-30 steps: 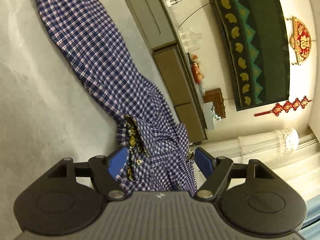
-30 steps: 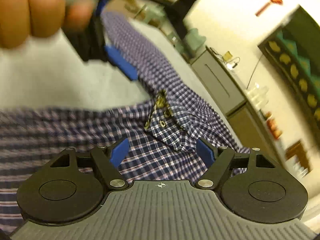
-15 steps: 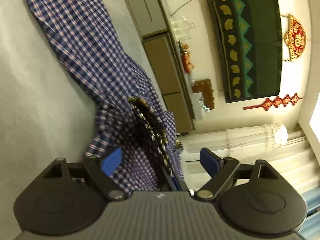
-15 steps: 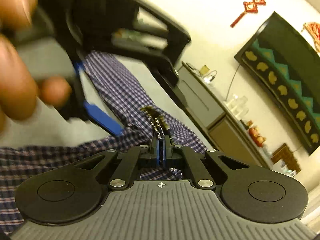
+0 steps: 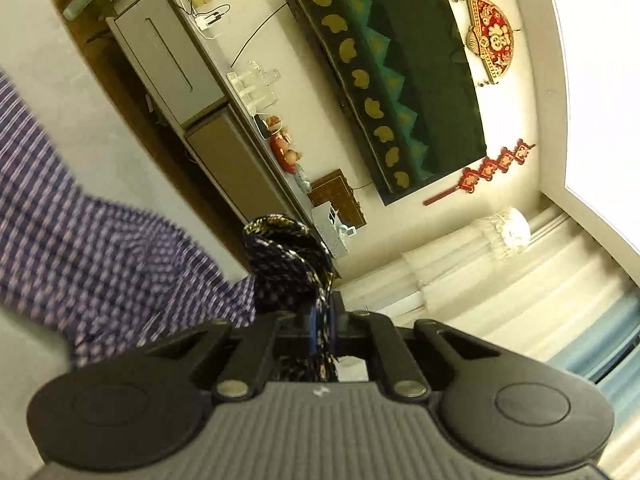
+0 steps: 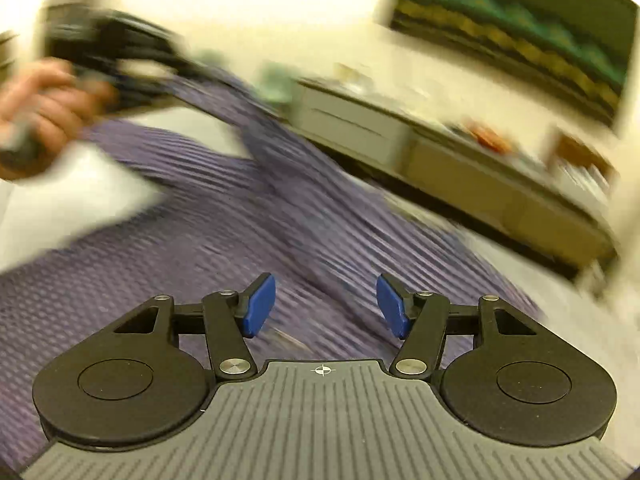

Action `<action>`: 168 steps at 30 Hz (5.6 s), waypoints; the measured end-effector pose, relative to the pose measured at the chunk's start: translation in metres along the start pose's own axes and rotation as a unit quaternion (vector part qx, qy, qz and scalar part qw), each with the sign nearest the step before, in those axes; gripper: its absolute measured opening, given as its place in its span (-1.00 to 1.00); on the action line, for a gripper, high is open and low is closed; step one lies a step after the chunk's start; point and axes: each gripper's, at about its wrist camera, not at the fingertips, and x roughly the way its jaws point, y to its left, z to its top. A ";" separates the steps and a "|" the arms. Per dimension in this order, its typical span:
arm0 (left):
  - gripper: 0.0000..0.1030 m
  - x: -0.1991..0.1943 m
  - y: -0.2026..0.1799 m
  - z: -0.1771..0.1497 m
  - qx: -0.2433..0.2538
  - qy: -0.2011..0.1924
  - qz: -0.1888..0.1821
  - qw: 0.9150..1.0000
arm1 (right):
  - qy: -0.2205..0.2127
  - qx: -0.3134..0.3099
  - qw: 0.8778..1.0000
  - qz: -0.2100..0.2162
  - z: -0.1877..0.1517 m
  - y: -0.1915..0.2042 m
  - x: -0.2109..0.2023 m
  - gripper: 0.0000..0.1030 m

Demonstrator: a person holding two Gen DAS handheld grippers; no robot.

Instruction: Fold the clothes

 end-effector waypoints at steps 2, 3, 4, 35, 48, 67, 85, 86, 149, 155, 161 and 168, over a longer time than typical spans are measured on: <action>-0.89 0.017 -0.023 0.006 0.016 0.010 0.007 1.000 | 0.028 0.076 0.996 -0.025 -0.016 -0.050 0.011 0.16; -0.89 0.027 -0.039 0.007 0.035 0.018 0.014 0.999 | 0.038 0.123 0.991 -0.023 -0.027 -0.073 0.018 0.10; -0.89 0.037 -0.059 0.006 0.059 0.026 0.016 0.998 | 0.048 0.169 0.984 -0.020 -0.038 -0.096 0.026 0.06; -0.89 0.026 -0.251 -0.411 0.563 0.315 -0.014 0.764 | 0.039 0.596 0.758 0.263 -0.143 -0.223 0.011 0.31; -0.88 -0.001 -0.207 -0.452 0.604 0.377 -0.003 0.702 | 0.086 0.465 0.858 0.201 -0.114 -0.196 0.015 -0.02; -0.01 -0.025 -0.175 -0.344 0.447 0.333 0.001 0.830 | 0.126 0.420 0.879 0.185 -0.115 -0.197 0.003 -0.18; -0.96 0.202 -0.090 -0.251 0.278 0.246 0.163 0.914 | 0.079 0.420 0.885 0.186 -0.101 -0.200 0.006 -0.38; -0.98 0.199 -0.088 -0.247 0.272 0.242 0.151 0.919 | 0.075 0.419 0.885 0.189 -0.099 -0.200 0.007 -0.78; -0.79 -0.031 -0.108 -0.402 0.539 0.326 0.031 0.776 | 0.122 0.566 0.773 0.260 -0.215 -0.059 -0.105 -0.72; -0.61 -0.034 -0.100 -0.398 0.528 0.336 0.017 0.780 | 0.123 0.471 0.842 0.235 -0.193 -0.042 -0.130 -0.07; -0.41 -0.055 -0.107 -0.348 0.445 0.299 -0.019 0.844 | 0.038 0.328 0.939 0.096 -0.151 -0.031 -0.186 0.14; 0.00 -0.060 -0.099 -0.270 0.400 0.207 0.062 0.891 | 0.112 0.297 0.938 0.142 -0.156 -0.012 -0.138 -0.09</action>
